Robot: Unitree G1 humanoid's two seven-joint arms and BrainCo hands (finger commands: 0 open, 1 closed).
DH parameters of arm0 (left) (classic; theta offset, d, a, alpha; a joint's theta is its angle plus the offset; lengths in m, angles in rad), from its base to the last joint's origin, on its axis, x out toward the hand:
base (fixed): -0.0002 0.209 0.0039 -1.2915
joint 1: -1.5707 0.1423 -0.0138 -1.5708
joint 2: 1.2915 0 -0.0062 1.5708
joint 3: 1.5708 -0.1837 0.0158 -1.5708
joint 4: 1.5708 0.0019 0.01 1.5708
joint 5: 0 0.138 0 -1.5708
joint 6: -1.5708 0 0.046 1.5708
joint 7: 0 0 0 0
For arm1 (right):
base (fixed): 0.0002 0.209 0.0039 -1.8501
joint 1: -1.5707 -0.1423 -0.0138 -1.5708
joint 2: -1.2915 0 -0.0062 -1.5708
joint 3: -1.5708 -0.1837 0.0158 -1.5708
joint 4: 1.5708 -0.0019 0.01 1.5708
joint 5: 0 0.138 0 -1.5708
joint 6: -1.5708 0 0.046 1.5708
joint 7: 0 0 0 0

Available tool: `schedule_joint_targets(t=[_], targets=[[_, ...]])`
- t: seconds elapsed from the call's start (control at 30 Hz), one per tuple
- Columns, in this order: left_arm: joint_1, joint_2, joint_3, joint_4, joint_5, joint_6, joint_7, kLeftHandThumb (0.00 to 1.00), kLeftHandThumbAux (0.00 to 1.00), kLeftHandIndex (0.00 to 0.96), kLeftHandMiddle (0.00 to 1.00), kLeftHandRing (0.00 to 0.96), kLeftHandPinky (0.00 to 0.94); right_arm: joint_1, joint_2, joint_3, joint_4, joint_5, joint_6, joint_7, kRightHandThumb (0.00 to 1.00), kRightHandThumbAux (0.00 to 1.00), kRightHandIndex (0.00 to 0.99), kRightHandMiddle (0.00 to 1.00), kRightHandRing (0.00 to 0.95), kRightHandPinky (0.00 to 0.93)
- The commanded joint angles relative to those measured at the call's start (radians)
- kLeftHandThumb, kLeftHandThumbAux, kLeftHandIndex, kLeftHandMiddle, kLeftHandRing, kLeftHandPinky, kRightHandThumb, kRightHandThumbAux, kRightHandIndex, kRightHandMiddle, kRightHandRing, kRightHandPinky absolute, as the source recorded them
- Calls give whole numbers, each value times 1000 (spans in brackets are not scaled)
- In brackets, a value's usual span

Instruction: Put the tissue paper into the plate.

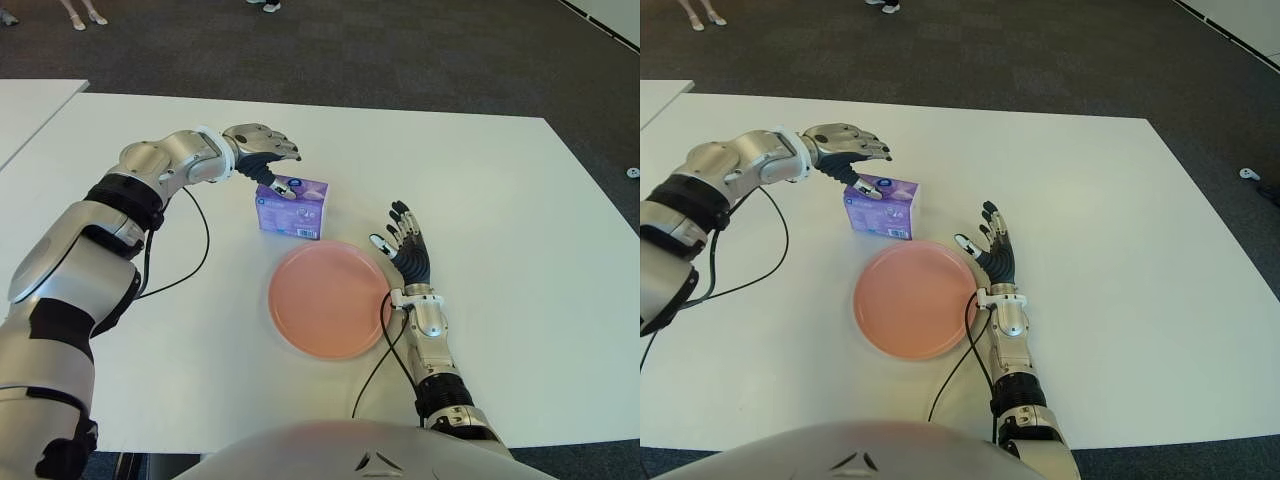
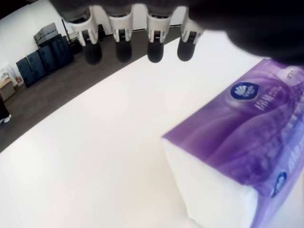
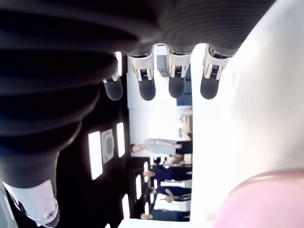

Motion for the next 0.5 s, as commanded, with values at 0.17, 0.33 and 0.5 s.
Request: schedule_joint_targets(t=[0.17,0.33,0.5], targets=[[48,15,20,-35,-55,-39,-69,557,59,0,0,0,0,73,18,-3,75,26,19,8,110,661,12,16,3,31],[55,17,31,-40,-79,-59,-89,558,60,0,0,0,0,74,18,-3,71,26,24,10,107,667,14,14,2,32],[65,19,39,-44,-93,-73,-104,557,60,0,0,0,0,77,19,-2,64,25,27,10,103,673,14,11,0,32]])
